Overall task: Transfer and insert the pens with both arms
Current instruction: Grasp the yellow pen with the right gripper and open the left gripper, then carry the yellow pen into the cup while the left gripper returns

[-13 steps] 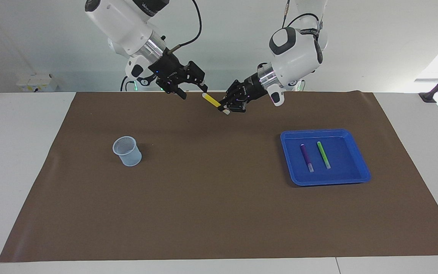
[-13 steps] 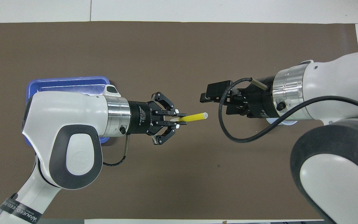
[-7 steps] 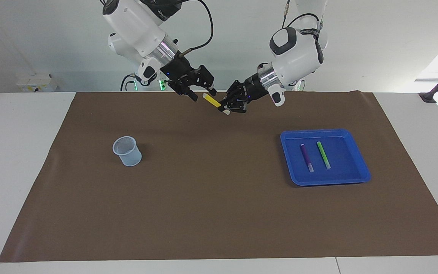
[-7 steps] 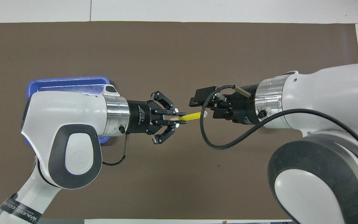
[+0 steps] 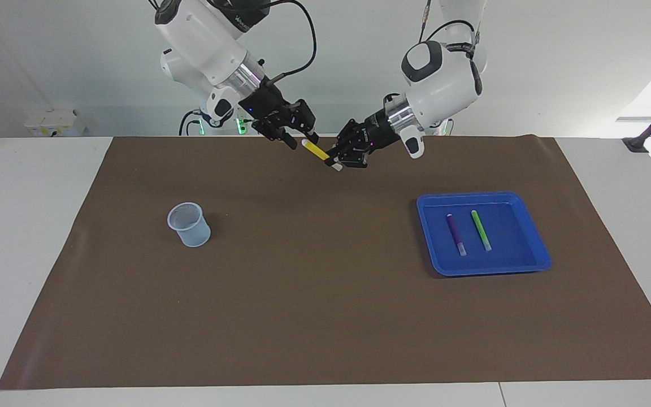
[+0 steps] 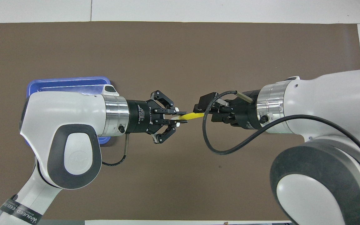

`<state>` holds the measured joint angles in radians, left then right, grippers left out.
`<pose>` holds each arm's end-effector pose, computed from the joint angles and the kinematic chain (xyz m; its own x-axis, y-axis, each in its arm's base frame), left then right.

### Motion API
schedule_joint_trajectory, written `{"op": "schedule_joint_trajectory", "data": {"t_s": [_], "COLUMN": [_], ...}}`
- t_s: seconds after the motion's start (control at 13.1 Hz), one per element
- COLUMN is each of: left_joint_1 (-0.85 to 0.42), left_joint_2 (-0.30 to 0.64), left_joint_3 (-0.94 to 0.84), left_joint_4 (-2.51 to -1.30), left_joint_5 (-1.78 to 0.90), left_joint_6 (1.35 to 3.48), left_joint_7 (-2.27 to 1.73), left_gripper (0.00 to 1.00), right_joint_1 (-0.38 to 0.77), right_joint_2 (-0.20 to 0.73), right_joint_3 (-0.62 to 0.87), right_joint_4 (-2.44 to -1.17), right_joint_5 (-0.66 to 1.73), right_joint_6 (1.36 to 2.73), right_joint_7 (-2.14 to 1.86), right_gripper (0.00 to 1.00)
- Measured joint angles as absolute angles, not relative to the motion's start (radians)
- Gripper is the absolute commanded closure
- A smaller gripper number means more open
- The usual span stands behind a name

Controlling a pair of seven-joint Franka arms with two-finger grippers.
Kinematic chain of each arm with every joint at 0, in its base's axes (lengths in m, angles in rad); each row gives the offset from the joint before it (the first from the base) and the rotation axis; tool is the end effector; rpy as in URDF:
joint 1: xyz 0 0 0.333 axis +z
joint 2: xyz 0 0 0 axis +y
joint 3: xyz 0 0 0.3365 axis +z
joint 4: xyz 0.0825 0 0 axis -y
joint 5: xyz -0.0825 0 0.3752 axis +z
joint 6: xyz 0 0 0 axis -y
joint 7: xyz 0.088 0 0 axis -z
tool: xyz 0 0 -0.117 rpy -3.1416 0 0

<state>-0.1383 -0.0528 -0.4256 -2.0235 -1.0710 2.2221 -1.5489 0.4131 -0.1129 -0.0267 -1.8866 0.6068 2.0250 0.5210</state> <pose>0.4574 -0.3351 0.5274 -0.0050 0.6043 -0.7967 0.9998 -0.0142 -0.0170 0.4907 0.2398 0.6021 0.9482 -0.2893 -0.1308 -0.3106 -0.7594 -0.5718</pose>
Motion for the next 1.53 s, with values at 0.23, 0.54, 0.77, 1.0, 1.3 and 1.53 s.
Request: {"op": "schedule_joint_trajectory", "data": {"t_s": [0.23,0.54,0.77,1.0,1.3,1.53], "left_joint_1": [-0.138,-0.138,-0.139,-0.139,-0.140,-0.140], "left_joint_2": [-0.053,-0.053,-0.053,-0.053,-0.066,-0.070], "left_joint_3": [-0.425,-0.425,-0.427,-0.427,-0.428,-0.428], "left_joint_4": [-2.024,-2.024,-2.025,-2.025,-2.023,-2.023], "left_joint_5": [-1.082,-1.085,-1.085,-1.085,-1.085,-1.085], "left_joint_6": [2.224,2.225,2.225,2.225,2.270,2.279], "left_joint_7": [-1.549,-1.549,-1.549,-1.548,-1.517,-1.515], "left_gripper": [1.00,1.00,1.00,0.00,0.00,0.00], "right_joint_1": [0.413,0.413,0.414,0.414,0.410,0.348], "right_joint_2": [-0.113,-0.113,-0.115,-0.115,-0.115,-0.116], "right_joint_3": [-0.027,-0.026,-0.024,-0.024,-0.031,-0.036], "right_joint_4": [-1.887,-1.887,-1.886,-1.886,-1.887,-1.884], "right_joint_5": [0.607,0.608,0.612,0.612,0.609,0.576], "right_joint_6": [2.025,2.026,2.031,2.032,2.029,1.962], "right_joint_7": [0.521,0.521,0.521,0.521,0.519,0.395], "right_gripper": [0.60,1.00,1.00,1.00,1.00,1.00]}}
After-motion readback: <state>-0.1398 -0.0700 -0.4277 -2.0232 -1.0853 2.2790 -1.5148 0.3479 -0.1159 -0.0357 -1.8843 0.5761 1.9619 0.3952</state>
